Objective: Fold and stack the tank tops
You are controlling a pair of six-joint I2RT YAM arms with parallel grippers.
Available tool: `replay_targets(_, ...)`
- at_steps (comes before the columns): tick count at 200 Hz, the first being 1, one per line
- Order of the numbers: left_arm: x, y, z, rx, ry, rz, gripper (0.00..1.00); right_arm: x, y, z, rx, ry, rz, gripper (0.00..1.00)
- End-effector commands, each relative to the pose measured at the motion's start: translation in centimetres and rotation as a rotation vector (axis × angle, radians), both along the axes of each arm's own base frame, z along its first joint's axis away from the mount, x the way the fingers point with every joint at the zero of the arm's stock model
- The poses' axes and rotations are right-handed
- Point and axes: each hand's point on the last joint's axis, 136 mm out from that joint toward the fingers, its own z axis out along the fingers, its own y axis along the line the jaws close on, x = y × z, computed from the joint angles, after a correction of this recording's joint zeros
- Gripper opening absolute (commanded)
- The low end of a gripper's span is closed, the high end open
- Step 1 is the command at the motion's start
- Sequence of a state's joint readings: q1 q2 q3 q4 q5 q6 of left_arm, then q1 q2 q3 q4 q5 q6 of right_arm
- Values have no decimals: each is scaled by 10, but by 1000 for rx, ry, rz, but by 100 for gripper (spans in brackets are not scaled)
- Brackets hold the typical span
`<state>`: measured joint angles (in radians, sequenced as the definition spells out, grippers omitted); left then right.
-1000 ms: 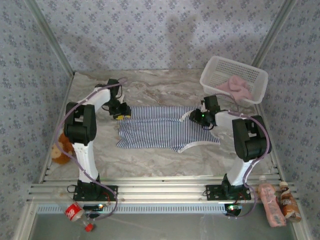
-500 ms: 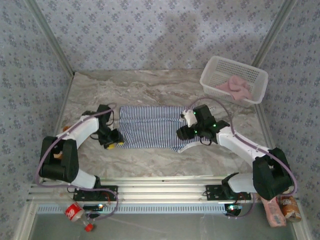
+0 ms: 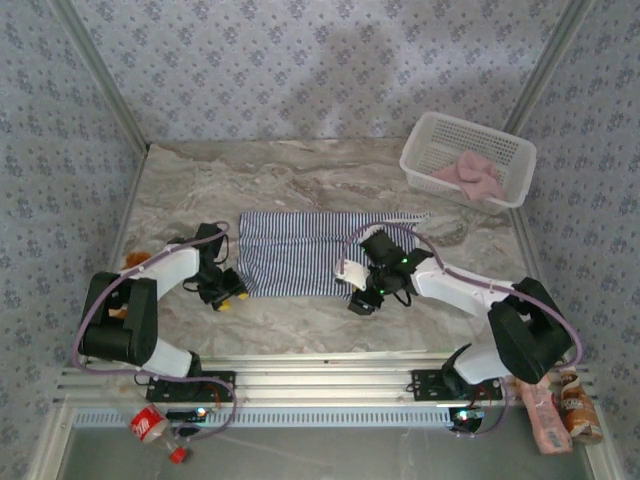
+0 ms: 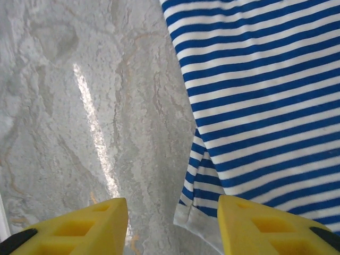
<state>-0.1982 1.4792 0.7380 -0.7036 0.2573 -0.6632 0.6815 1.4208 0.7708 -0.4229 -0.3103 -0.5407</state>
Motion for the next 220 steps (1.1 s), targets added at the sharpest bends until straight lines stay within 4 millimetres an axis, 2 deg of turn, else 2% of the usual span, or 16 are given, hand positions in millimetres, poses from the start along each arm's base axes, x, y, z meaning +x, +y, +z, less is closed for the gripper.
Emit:
replay_targets(1,14,-5,-11,-16,-47,-3,38,6,-2,-8,-52,-71,48,50)
replay_targets(32,27,-8,-2,-20,-78,-9,34,3,-3,-22,-117,-83,91,48)
replay_targets(71,37,-11,17,-11,-124,-24,36,-2,2,-24,-126,-88,117,46)
replay_targets(114,44,-14,16,-7,-132,-34,37,-11,1,-33,-159,-67,153,45)
replay_targets(155,38,-8,1,38,-81,-74,36,-12,2,-35,-174,-58,160,44)
replay_targets(175,39,-7,1,50,-83,-84,26,-15,2,-38,-187,-52,169,41)
replay_targets(196,39,-8,4,53,-81,-95,14,-15,3,-40,-201,-51,172,33)
replay_targets(220,37,-5,20,78,-84,-111,6,-11,6,-32,-184,-76,161,22)
